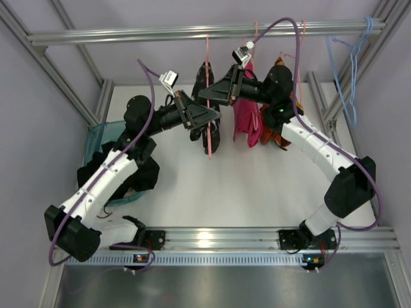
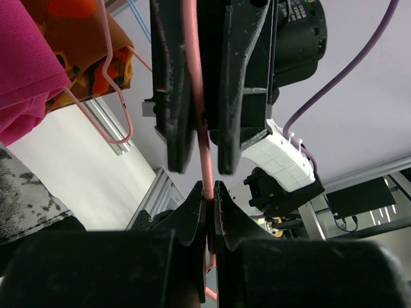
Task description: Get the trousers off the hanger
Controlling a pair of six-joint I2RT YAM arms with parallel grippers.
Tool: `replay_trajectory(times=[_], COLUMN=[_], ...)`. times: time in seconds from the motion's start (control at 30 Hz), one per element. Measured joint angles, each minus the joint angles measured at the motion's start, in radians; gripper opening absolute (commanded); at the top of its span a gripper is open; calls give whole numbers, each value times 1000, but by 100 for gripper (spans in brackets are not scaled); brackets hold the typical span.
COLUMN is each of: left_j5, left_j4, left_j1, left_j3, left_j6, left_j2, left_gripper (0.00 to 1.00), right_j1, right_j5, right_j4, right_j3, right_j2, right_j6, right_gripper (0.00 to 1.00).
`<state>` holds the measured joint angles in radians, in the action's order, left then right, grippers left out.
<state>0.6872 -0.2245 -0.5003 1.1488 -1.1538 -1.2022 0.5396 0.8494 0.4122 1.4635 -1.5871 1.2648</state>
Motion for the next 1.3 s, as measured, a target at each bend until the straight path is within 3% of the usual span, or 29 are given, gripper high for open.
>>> replay_trajectory(times=[0.03, 0.07, 0.17, 0.27, 0.37, 0.57, 0.8, 1.07, 1.3], left_j5=[0, 3, -3, -11, -38, -190, -242, -244, -457], left_j4=[-1, -8, -22, -41, -6, 127, 211, 269, 85], left_j1=[0, 0, 0, 11, 44, 87, 87, 27, -156], left_j3=[-6, -14, -28, -29, -39, -58, -294, -484, -577], left_j6=[0, 1, 40, 113, 215, 599, 1037, 1330, 1452], left_j2=[2, 6, 25, 59, 114, 304, 542, 516, 431], left_gripper=[1, 14, 55, 66, 69, 72, 73, 74, 68], right_j1=[11, 16, 27, 29, 29, 29, 29, 29, 29], right_j5=[0, -2, -11, -14, -16, -10, -18, -26, -36], right_j4=[5, 5, -18, -46, -68, -82, -83, -111, -118], right_j3=[1, 3, 4, 4, 4, 4, 5, 31, 31], right_j2=[0, 0, -4, -9, -11, -11, -11, -11, -11], right_j6=[3, 10, 42, 73, 104, 153, 188, 206, 205], right_gripper=[7, 0, 0, 0, 0, 0, 0, 0, 0])
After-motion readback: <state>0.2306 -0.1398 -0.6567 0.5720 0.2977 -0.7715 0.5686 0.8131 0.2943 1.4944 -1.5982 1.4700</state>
